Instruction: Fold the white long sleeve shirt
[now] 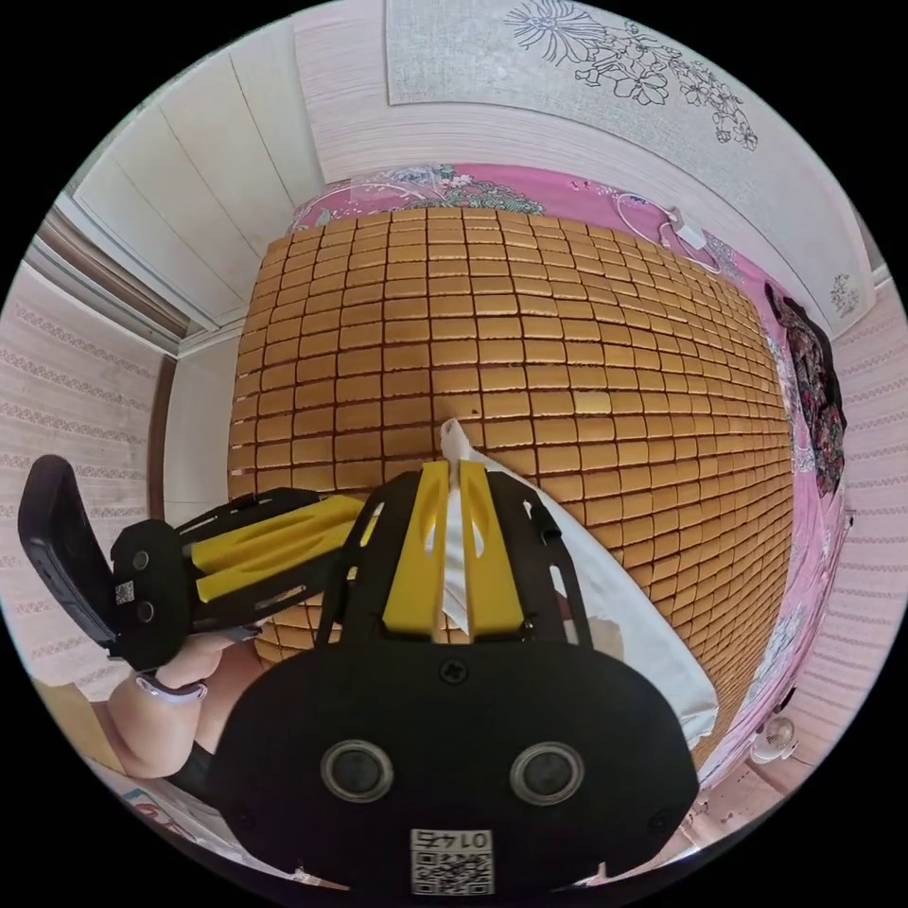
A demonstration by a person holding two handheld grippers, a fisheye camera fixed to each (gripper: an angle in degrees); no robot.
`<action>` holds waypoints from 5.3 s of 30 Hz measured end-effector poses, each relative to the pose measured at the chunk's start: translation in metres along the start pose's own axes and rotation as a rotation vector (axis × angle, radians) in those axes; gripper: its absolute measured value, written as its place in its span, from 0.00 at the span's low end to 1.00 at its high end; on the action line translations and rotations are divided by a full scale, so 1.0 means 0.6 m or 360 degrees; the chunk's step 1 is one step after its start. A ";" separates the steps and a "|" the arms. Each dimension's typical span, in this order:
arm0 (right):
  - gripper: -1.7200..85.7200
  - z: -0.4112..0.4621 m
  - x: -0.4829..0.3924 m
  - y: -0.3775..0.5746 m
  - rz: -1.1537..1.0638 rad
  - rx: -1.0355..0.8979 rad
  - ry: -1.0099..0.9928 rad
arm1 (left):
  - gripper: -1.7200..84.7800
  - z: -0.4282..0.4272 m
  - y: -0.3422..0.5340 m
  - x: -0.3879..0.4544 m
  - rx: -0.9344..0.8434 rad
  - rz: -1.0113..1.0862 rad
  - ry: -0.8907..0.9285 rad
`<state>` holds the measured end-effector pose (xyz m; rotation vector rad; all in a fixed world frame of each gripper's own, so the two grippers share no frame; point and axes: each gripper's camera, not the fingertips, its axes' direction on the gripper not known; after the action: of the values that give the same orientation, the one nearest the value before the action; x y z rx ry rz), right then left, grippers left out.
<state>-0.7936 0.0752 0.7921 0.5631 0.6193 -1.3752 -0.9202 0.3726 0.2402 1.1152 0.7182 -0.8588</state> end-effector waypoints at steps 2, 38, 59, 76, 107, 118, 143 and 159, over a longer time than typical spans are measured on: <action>0.02 -0.040 0.034 0.043 0.0111 0.0081 -0.0029 | 0.01 -0.020 0.025 0.059 0.0113 0.0122 0.0058; 0.11 -0.295 0.198 1.419 0.2018 0.0416 -0.0053 | 0.09 0.140 1.167 0.894 -0.1098 0.2121 0.0774; 0.01 -0.295 0.235 1.464 0.1889 0.0191 -0.0199 | 0.03 0.121 1.157 0.664 -0.0816 0.2229 0.1079; 0.06 -0.384 0.586 1.160 0.1221 0.0533 -0.0089 | 0.13 0.421 0.748 0.490 -0.0327 0.2038 0.0278; 0.13 -0.500 0.648 1.434 0.1920 0.0627 0.0079 | 0.10 0.351 0.729 0.345 -0.0846 0.1665 0.0507; 0.17 -0.586 0.341 2.018 0.3441 0.0367 0.0687 | 0.02 0.311 0.981 0.508 -0.1181 0.1745 0.0565; 0.03 -0.670 0.311 2.013 0.3013 0.0758 0.0453 | 0.03 0.295 1.014 0.539 -0.1126 0.1928 0.0457; 0.04 -0.813 0.164 1.345 0.0705 0.1373 0.0117 | 0.10 0.104 0.760 0.400 -0.0449 0.1402 0.0479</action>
<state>-0.0193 0.4344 0.3792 1.3538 -0.0897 -1.1519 -0.4023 0.3510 0.2641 1.1560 0.4863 0.1559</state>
